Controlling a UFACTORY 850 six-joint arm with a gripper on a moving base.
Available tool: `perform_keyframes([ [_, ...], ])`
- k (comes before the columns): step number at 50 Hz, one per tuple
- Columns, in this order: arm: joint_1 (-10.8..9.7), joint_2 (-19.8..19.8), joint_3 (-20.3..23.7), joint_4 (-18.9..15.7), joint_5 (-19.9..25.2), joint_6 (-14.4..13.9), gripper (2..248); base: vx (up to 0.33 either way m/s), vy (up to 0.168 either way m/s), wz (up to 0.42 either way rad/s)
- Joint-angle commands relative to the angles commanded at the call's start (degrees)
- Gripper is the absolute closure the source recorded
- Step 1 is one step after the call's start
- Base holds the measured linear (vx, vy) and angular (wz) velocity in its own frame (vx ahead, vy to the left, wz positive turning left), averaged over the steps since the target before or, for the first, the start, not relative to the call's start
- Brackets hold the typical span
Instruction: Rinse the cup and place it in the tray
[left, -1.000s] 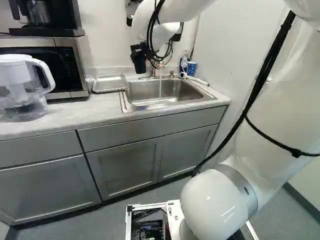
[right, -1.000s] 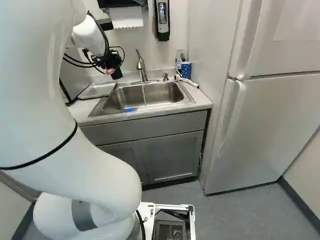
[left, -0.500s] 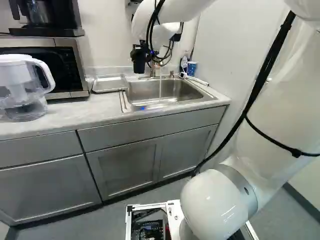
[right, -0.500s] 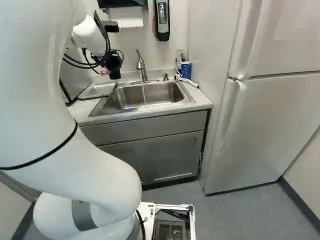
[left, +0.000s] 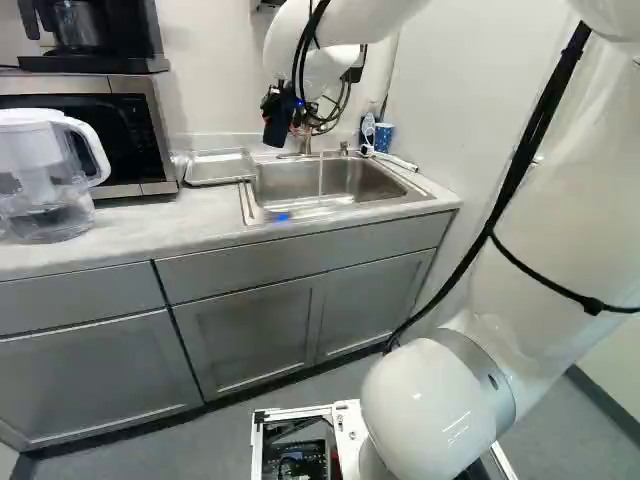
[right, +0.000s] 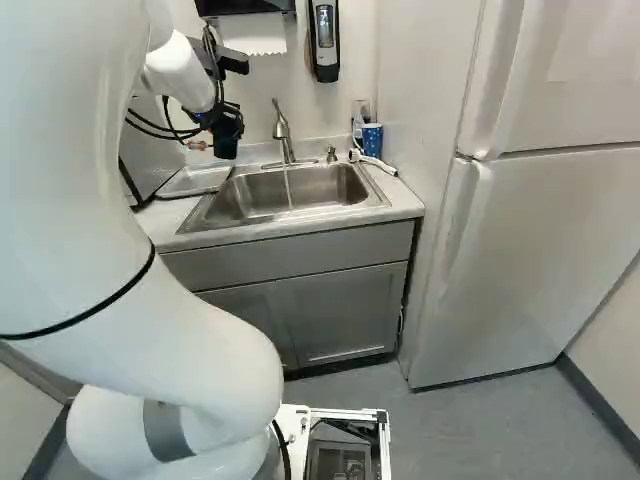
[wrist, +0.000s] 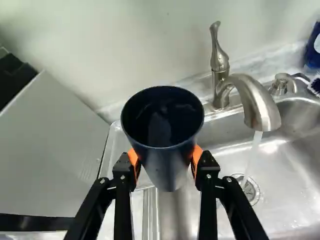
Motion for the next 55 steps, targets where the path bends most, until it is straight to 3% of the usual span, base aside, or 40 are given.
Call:
perform_keyframes([
  [55,0.0,0.0,0.0,0.0,0.0,33.12,130,0.0,0.0,0.0],
])
